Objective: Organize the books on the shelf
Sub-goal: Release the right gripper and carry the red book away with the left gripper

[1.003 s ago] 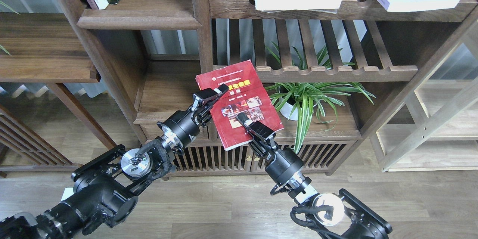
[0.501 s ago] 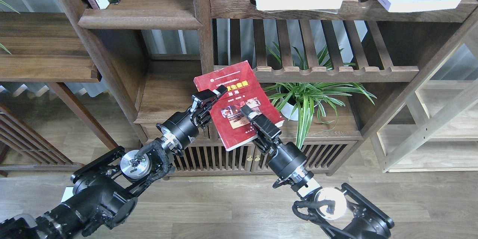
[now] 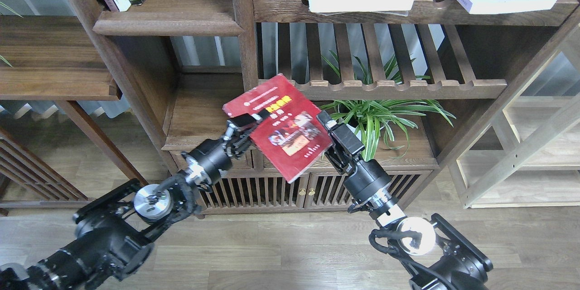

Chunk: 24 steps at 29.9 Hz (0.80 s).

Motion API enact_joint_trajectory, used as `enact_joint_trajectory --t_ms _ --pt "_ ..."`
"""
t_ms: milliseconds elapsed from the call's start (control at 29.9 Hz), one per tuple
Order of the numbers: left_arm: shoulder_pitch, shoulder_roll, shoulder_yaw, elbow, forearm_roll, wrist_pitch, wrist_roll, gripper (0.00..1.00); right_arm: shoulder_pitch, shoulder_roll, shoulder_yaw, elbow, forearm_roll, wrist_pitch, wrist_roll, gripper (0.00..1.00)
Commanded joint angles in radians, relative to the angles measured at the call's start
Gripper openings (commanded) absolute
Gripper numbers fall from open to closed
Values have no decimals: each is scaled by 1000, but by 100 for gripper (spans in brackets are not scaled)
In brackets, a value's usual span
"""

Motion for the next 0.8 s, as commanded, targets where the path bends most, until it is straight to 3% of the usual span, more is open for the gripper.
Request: enact_joint_trajectory --t_ms 0,334,568,769 --pt "21 54 -3 -49 -1 0 -3 0 6 -2 6 -12 0 0 -1 82" --pt "29 167 -4 -113 -1 0 -6 0 32 -28 39 -36 -2 0 -1 83" --pt "55 291 -4 -293 19 0 -5 0 41 -31 60 -64 -2 0 -1 85" --pt "61 377 -4 -362 119 0 0 0 44 -34 60 -84 -11 0 -1 86"
